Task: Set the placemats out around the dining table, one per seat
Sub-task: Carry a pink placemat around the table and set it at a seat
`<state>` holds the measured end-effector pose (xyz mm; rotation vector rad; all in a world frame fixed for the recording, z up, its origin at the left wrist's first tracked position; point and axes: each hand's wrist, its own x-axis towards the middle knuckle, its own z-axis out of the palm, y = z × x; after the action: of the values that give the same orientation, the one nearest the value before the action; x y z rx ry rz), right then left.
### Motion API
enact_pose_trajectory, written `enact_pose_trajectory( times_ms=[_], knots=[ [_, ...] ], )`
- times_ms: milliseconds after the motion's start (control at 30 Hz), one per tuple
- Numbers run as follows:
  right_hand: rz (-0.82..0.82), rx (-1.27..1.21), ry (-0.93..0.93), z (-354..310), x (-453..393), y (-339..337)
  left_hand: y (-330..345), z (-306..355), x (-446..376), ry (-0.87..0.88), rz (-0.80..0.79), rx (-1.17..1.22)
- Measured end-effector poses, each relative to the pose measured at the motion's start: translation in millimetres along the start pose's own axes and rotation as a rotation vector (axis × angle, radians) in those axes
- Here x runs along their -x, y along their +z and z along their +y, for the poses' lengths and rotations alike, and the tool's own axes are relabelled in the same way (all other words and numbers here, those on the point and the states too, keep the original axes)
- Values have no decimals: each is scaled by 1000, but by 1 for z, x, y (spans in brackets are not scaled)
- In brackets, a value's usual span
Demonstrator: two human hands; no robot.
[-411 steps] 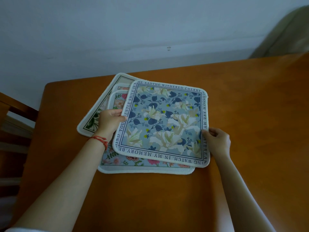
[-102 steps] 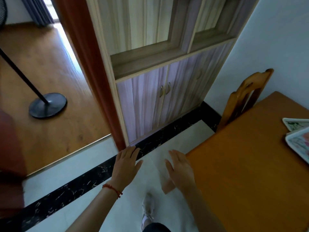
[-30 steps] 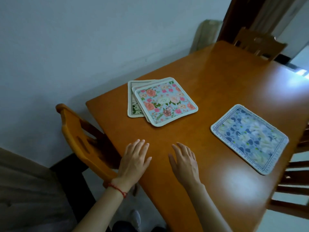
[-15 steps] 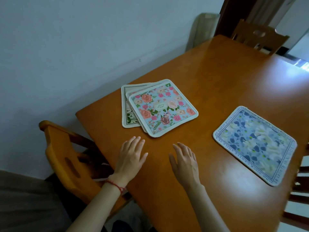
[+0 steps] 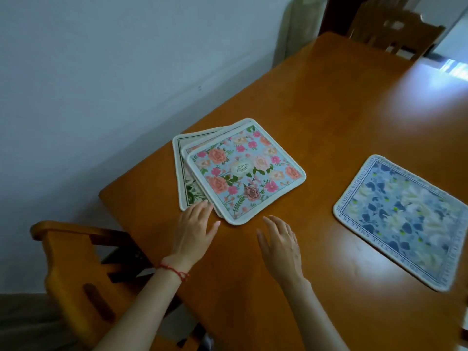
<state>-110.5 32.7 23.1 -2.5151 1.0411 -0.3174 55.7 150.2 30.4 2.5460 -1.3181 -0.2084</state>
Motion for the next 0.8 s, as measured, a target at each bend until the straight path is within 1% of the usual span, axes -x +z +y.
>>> enact_pose_trajectory(
  times_ms=[167,333,467,567,800],
  knots=[
    [-19,-181,193,-14,-22,19,-6,-29,-52,-3,-16,148],
    [0,-261,334,-23,-43,35,-14,-50,-103,-4,-33,227],
    [76,-358,455,-24,-55,45,-14,-64,-137,29,-34,240],
    [128,-416,528,-22,-60,52,-12,-74,-163,15,-74,268],
    [212,-689,775,-12,-70,63,-4,-90,-227,-17,-147,294]
  ],
)
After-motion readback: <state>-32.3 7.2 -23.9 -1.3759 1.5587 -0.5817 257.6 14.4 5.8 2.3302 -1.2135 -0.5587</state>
